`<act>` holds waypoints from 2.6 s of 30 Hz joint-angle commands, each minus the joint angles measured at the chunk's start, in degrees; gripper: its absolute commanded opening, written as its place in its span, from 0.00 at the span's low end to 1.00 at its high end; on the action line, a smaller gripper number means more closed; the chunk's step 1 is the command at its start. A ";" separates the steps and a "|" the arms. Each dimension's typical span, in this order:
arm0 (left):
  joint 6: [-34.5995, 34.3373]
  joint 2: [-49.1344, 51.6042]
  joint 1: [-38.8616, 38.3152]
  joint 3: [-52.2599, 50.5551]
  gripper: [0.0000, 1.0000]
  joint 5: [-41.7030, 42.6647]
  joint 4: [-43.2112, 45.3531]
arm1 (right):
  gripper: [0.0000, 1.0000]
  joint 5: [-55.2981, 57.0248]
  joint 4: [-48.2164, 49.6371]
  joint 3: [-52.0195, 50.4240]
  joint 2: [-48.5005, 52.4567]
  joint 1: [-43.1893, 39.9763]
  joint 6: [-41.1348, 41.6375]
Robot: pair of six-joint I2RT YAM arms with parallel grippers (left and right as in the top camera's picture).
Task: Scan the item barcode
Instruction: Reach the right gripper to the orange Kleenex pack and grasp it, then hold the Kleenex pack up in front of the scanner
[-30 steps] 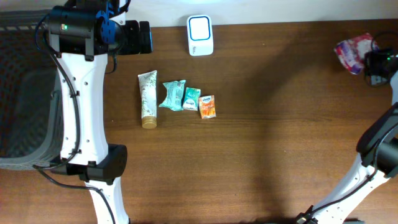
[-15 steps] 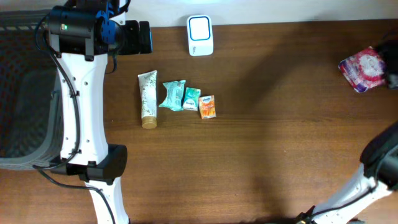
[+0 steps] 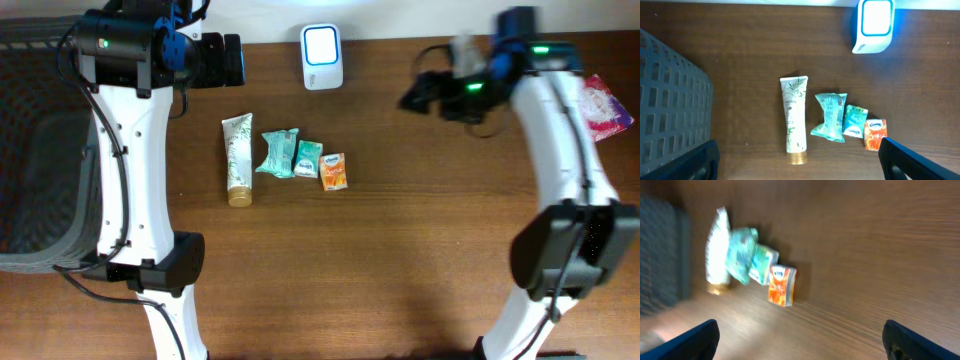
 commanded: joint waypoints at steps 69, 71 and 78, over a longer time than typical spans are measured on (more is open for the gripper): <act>0.28 -0.24 0.26 -0.02 0.99 -0.02 -0.07 | 0.04 -56.52 21.73 5.07 16.74 3.30 -11.56; 0.26 -0.24 0.26 -0.02 0.99 -0.02 -0.04 | 0.04 -56.52 25.09 5.07 16.74 3.98 -11.54; 0.28 -0.24 0.26 -0.02 0.99 -0.02 -0.07 | 0.04 -56.52 23.54 5.07 16.74 4.39 -10.91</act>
